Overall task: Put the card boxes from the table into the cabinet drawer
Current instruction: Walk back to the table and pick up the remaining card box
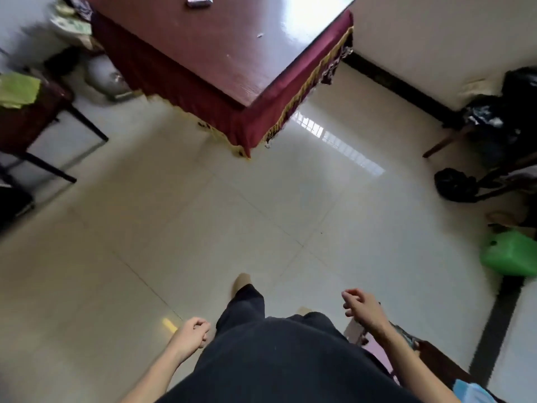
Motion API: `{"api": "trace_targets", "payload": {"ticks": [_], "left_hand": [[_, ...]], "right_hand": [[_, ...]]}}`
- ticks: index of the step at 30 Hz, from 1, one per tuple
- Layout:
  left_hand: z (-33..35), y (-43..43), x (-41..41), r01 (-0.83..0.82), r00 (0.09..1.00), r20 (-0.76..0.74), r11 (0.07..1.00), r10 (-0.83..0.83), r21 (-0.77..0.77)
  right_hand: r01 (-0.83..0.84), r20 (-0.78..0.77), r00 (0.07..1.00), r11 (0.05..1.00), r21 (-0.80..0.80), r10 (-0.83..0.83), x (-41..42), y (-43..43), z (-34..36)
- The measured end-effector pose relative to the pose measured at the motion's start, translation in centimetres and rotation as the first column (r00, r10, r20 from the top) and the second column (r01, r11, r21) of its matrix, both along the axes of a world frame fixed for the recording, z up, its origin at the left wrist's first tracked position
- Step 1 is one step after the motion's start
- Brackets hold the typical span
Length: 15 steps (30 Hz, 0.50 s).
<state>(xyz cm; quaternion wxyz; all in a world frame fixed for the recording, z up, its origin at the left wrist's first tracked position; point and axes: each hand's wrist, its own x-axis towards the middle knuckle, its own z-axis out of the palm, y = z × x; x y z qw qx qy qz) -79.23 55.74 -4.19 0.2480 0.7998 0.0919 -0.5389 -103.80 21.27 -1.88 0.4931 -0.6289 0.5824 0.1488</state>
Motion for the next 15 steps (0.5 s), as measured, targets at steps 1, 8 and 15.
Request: {"api": "trace_targets", "payload": {"ticks": [1,8,15], "left_hand": [[-0.1,0.7,1.3,-0.013,1.0,0.012,1.0,0.013,-0.003],[0.6,2.4,10.2,-0.139,0.987,0.083,0.989,0.135,0.041],[0.9,-2.3,17.7,-0.215,0.973,0.072,0.976,0.217,-0.035]], "right_hand": [[-0.04,-0.007,0.999,0.999,0.003,0.04,1.9,-0.2,-0.1],[-0.219,-0.049,0.974,0.974,0.057,0.222,10.7,-0.7,-1.2],[-0.302,-0.148,0.939,0.95,0.084,0.311,17.8,-3.1,-3.1]]}}
